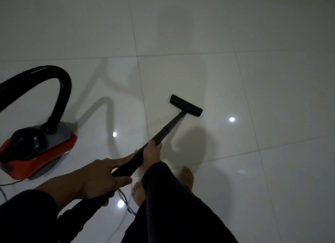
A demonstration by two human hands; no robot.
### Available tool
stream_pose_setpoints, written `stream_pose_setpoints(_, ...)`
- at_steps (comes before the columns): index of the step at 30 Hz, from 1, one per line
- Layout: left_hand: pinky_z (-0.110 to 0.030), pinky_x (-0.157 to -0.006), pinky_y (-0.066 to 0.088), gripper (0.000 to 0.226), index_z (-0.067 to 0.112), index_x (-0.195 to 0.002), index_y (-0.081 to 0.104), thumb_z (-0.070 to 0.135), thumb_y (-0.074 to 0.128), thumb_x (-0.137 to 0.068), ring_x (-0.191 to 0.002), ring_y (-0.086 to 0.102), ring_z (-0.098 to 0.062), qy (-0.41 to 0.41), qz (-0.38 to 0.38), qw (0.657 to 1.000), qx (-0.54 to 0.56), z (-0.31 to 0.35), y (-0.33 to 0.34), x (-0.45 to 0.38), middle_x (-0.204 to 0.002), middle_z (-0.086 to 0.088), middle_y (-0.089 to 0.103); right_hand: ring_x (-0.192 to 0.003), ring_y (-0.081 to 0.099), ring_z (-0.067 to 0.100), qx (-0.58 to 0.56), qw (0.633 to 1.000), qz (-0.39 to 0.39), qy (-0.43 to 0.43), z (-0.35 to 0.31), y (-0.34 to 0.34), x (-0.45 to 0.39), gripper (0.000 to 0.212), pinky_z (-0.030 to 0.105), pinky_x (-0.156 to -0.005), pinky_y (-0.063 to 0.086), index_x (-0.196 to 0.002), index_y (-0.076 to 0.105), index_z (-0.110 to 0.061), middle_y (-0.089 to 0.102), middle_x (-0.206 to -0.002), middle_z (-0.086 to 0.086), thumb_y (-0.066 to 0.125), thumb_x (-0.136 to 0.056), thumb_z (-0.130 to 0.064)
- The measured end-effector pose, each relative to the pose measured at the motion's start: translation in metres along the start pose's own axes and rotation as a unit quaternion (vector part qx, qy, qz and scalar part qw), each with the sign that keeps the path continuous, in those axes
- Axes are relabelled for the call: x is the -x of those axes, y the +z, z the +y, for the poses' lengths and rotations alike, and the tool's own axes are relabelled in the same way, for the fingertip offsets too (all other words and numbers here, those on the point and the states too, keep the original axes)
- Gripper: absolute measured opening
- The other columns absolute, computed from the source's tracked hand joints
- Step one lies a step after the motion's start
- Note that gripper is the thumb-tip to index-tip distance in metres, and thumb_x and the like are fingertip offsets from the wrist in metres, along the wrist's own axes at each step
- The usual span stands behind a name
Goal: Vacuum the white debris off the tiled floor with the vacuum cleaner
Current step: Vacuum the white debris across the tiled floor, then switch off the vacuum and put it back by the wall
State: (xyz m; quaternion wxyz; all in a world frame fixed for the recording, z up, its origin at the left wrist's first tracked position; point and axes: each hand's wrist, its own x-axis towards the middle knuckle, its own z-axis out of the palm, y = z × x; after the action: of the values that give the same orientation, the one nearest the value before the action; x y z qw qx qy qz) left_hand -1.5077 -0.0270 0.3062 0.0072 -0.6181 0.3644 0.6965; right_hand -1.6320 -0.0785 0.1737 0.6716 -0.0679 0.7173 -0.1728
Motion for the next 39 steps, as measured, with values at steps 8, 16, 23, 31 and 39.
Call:
stream_pose_setpoints(8, -0.019, -0.05, 0.052, 0.073, 0.06, -0.135, 0.022, 0.029, 0.066, -0.085, -0.043, 0.06, -0.011, -0.005, 0.071, 0.997, 0.01, -0.007, -0.063, 0.002, -0.062, -0.003, 0.06, -0.088, 0.062, 0.027, 0.034, 0.995, -0.08, 0.044, -0.039, 0.082, -0.005, 0.058, 0.033, -0.066, 0.057, -0.155, 0.015, -0.033, 0.046, -0.136, 0.015, 0.041, -0.104, -0.028)
stream_pose_setpoints(16, 0.0, -0.049, 0.035, 0.075, 0.053, -0.141, 0.003, 0.037, 0.055, -0.09, -0.051, 0.051, 0.003, -0.04, 0.129, 0.96, -0.244, 0.004, -0.17, -0.017, -0.077, 0.011, 0.049, -0.131, 0.039, 0.031, 0.555, 0.773, -0.18, -0.25, -0.114, 0.141, -0.043, 0.051, 0.045, -0.109, 0.036, -0.15, 0.024, -0.05, 0.034, -0.144, 0.011, 0.038, -0.101, -0.047)
stream_pose_setpoints(23, -0.011, -0.057, 0.033, 0.058, 0.065, -0.135, 0.009, 0.047, 0.045, -0.093, -0.067, 0.049, 0.001, -0.069, 0.201, 0.899, -0.382, -0.014, -0.261, -0.019, -0.078, 0.015, 0.05, -0.142, 0.027, 0.022, 0.668, 0.514, -0.298, -0.448, -0.155, 0.215, -0.107, 0.062, 0.053, -0.116, 0.018, -0.146, 0.03, -0.052, 0.047, -0.142, -0.007, 0.019, -0.086, -0.065)
stream_pose_setpoints(31, -0.062, -0.106, 0.007, 0.055, 0.041, -0.12, 0.059, 0.038, 0.079, -0.069, -0.118, 0.049, -0.026, -0.018, 0.63, 0.573, -0.524, -0.115, -0.306, -0.045, -0.118, -0.004, 0.061, -0.081, 0.048, 0.004, 0.54, 0.384, -0.456, -0.594, -0.157, 0.316, -0.163, 0.067, 0.002, -0.077, 0.035, -0.144, 0.018, -0.061, 0.048, -0.102, -0.003, 0.049, -0.097, -0.025)
stream_pose_setpoints(39, -0.019, -0.103, 0.039, 0.066, 0.058, -0.138, 0.012, 0.028, 0.051, -0.093, -0.122, 0.048, -0.007, 0.287, 0.796, 0.522, 0.105, -0.184, -0.286, -0.145, -0.138, 0.013, 0.042, -0.084, 0.051, 0.005, 0.462, 0.25, -0.564, -0.637, -0.113, 0.364, -0.193, 0.055, 0.008, -0.079, 0.04, -0.141, 0.038, -0.051, 0.048, -0.101, -0.009, 0.052, -0.093, -0.029)
